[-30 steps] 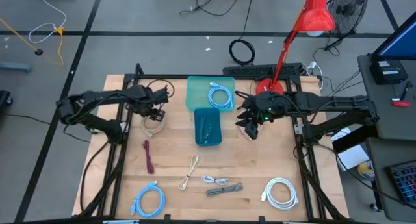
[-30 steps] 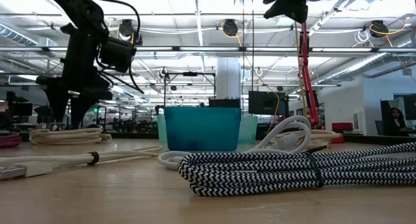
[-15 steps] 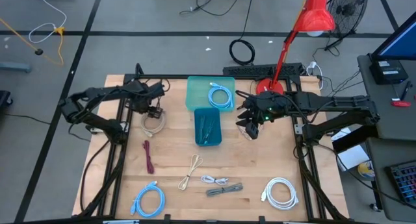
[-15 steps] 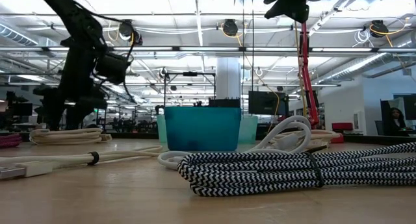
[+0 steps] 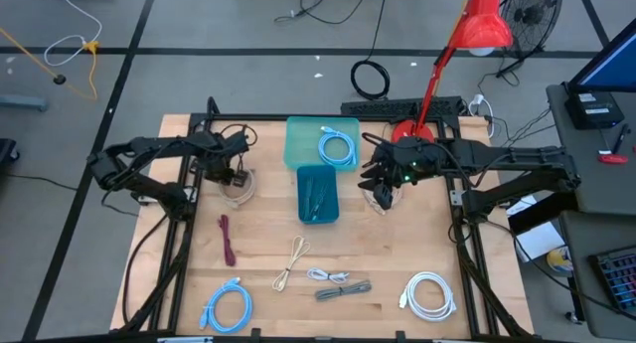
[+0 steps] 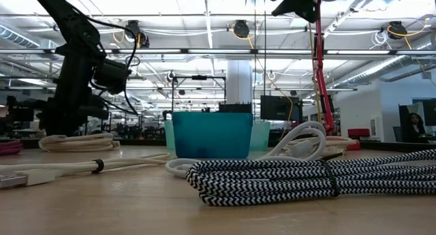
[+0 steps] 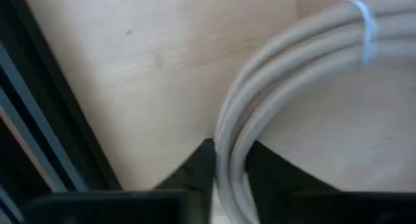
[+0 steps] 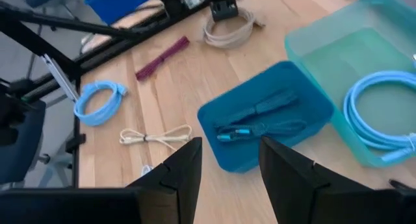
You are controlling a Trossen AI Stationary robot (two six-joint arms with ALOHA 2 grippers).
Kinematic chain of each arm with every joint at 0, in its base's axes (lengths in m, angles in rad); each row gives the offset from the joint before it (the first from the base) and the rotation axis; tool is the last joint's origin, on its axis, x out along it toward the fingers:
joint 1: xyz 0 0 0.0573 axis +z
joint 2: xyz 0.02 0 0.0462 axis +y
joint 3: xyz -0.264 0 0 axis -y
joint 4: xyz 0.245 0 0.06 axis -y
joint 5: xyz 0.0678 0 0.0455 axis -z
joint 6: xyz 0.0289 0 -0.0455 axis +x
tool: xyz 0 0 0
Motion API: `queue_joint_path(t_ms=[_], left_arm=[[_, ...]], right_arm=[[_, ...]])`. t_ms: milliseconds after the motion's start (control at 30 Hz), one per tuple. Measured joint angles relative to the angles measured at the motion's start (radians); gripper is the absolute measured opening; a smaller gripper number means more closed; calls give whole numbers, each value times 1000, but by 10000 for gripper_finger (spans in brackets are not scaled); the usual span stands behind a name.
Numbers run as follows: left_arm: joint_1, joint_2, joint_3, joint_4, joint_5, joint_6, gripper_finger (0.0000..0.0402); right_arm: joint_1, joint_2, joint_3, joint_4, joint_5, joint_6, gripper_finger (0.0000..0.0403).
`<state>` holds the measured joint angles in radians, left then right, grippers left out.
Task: Pick & Place USB Port
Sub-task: Put the left brown hdmi cable into the green bin
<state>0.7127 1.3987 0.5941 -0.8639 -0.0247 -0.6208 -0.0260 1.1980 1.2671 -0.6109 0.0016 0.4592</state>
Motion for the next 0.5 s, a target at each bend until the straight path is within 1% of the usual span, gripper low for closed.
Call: queue_joint_path(t_ms=[33, 167, 267, 433, 500], left_arm=[[-4, 0, -1, 4, 5, -8, 41], [-8, 0, 11, -2, 5, -56, 38], [-8, 2, 45, -68, 6, -63, 38], [-8, -42, 166, -165, -8, -71, 38], [-8, -62, 238, -182, -21, -80, 38]], right_arm=[[-1, 0, 0, 9, -2, 1, 141], [-2, 0, 0, 9, -2, 4, 141], [-2, 0, 0, 9, -3, 4, 141], [-2, 0, 0, 8, -6, 3, 141], [-2, 0, 0, 8, -6, -1, 141]])
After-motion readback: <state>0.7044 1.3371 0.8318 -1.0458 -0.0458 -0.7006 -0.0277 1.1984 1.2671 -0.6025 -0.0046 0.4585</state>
